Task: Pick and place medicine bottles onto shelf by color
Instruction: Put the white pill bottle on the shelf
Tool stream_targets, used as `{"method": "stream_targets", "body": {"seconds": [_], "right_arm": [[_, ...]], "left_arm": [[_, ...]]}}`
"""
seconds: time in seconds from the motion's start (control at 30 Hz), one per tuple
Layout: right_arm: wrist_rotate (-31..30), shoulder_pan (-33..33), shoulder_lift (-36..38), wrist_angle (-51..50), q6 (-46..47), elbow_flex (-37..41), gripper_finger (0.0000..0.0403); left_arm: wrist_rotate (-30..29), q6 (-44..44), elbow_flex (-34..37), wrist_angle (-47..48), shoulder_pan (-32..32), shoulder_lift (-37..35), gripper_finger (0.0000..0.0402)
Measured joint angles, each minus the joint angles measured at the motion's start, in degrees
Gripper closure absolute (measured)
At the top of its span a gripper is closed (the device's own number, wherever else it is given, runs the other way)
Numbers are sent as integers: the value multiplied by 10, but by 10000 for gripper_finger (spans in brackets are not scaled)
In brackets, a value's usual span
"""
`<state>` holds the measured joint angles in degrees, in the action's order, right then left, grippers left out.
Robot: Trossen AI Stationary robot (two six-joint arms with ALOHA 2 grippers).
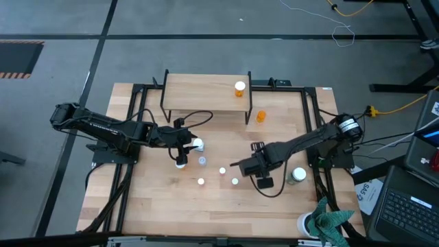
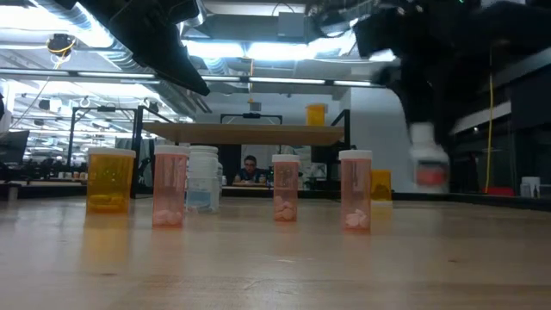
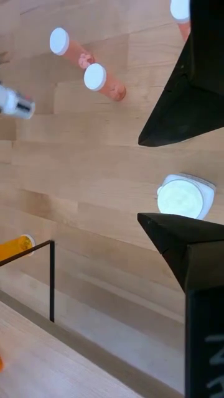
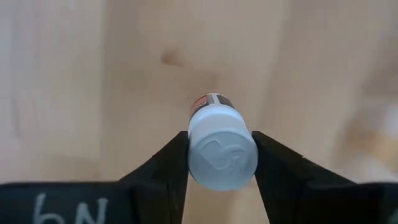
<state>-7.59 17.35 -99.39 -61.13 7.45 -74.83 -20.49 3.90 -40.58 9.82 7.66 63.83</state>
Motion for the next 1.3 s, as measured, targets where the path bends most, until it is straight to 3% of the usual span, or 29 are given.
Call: {"method": "stream_targets", "body": {"seconds": [0.3, 0.4, 0.5, 0.63, 0.83, 0.93, 1.13, 1.3], "right_arm": [[-186, -89, 0, -128, -162, -218, 253], [-238, -138, 1, -120, -225, -290, 253], [-248, -202, 1, -84, -282, -347, 253], [-206, -300, 1, -3, -333, -385, 253], [-34, -416, -17, 50, -345, -384, 253], [19, -430, -35, -11, -345, -381, 253], [44, -418, -40, -106, -350, -382, 253], [82, -418, -42, -120, -337, -382, 253]], "left_arm": [[0, 0, 0, 0, 0, 0, 221], [0, 0, 0, 0, 0, 0, 221], [0, 0, 0, 0, 0, 0, 221], [0, 0, 0, 0, 0, 0, 221], [0, 0, 0, 0, 0, 0, 221], [0, 0, 0, 0, 0, 0, 221], [0, -1, 0, 0, 0, 0, 221], [0, -2, 0, 0, 0, 0, 221]]}}
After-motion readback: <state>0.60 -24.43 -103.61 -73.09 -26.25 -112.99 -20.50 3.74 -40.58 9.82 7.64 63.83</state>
